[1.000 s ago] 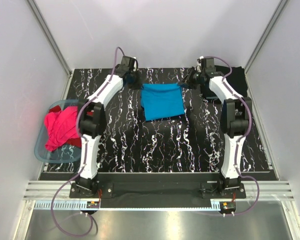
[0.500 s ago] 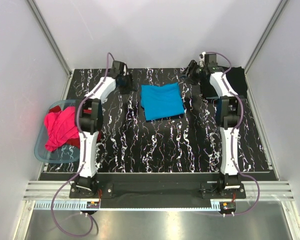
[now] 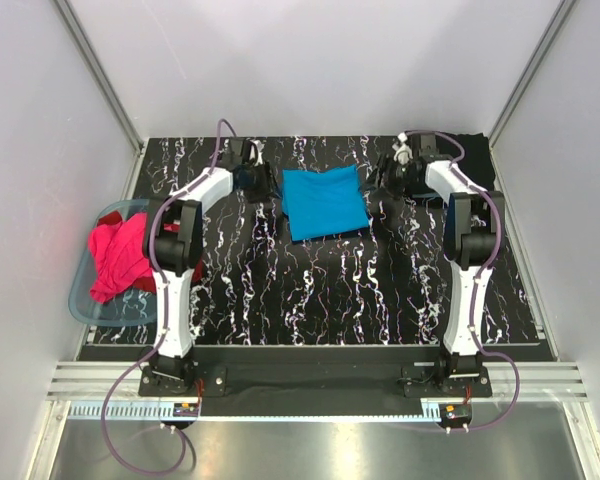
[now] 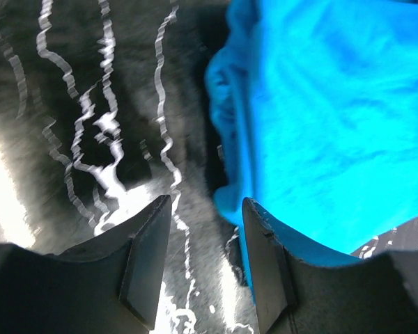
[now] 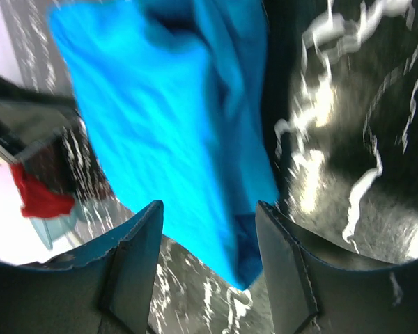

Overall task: Fold and stack the t-shirts
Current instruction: Fold the tshirt

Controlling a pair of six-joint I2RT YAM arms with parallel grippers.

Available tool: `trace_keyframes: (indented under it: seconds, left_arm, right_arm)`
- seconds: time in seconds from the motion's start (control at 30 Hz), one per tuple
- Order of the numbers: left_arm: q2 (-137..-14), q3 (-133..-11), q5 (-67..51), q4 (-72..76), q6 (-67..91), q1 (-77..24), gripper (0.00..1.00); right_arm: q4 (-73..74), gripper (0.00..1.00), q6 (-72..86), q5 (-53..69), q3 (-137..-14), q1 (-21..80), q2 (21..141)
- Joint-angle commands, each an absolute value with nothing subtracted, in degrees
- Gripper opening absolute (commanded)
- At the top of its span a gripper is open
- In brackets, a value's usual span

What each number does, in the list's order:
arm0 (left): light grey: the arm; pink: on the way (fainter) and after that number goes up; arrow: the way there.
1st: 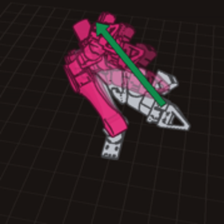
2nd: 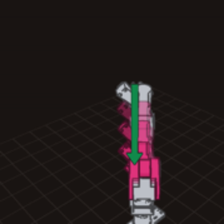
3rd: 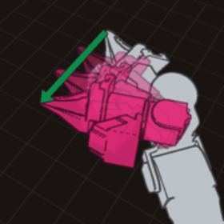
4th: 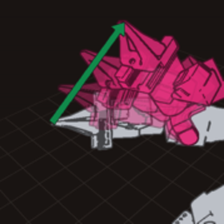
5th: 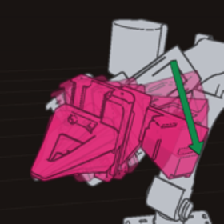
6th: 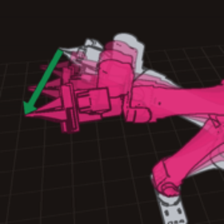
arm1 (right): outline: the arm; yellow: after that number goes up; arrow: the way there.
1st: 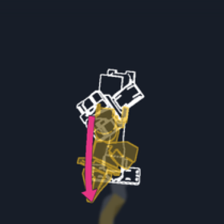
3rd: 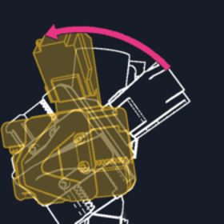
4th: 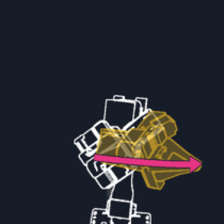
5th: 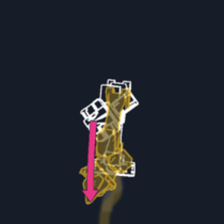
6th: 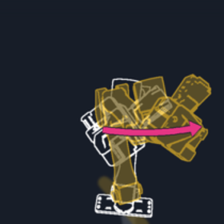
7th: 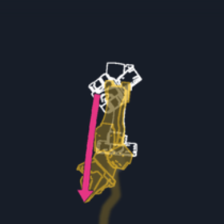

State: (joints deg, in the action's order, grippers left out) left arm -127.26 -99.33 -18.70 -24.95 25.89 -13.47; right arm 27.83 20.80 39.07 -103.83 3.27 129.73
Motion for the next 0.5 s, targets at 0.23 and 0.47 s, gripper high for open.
trace_keyframes:
  seconds: [0.23, 0.47]
  left_arm:
    - [-131.92, -100.64, -23.12, -17.75, 26.63, -14.68, 0.49]
    - [-132.1, -98.53, -26.71, -13.8, 28.47, -14.94, 0.44]
  right_arm:
    - [22.33, 0.61, 16.17, 44.47, -94.84, 3.6, 126.21]
    - [18.29, 0.53, 18.81, 47.81, -91.76, 3.6, 126.48]
